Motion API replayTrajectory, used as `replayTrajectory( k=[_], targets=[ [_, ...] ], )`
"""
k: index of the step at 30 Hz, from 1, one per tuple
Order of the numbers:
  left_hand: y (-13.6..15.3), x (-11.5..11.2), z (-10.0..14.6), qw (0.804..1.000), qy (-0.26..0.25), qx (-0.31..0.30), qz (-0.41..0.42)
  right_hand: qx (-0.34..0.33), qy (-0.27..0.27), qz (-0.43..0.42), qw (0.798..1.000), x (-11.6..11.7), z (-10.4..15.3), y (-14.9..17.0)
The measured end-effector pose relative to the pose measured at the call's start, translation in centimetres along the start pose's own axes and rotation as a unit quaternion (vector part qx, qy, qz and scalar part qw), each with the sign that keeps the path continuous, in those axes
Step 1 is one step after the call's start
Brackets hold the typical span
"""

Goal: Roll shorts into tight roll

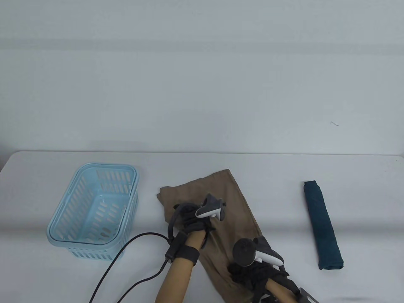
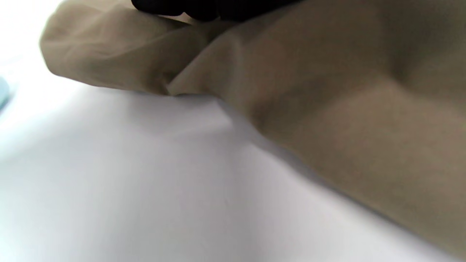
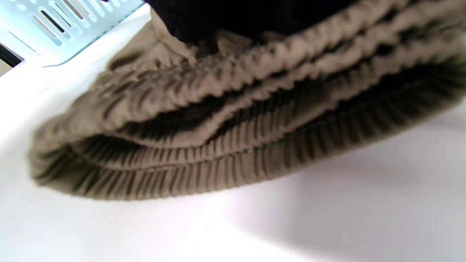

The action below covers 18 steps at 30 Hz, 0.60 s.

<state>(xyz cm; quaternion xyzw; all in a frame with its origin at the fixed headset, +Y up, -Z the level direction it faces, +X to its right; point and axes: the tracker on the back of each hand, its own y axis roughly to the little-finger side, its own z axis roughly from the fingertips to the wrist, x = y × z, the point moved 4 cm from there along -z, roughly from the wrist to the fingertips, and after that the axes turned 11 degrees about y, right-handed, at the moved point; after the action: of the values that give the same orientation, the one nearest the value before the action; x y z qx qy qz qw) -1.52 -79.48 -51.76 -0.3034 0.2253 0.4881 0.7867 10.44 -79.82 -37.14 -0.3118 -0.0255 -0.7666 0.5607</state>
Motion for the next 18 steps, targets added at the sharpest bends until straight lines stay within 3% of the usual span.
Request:
replayTrajectory(
  k=[18],
  targets=[
    [0.1,2.2,-2.6,0.999,-0.024,0.019,0.014,0.007,0.015,-0.051,0.999,0.6,-2.4,-1.8]
  ],
)
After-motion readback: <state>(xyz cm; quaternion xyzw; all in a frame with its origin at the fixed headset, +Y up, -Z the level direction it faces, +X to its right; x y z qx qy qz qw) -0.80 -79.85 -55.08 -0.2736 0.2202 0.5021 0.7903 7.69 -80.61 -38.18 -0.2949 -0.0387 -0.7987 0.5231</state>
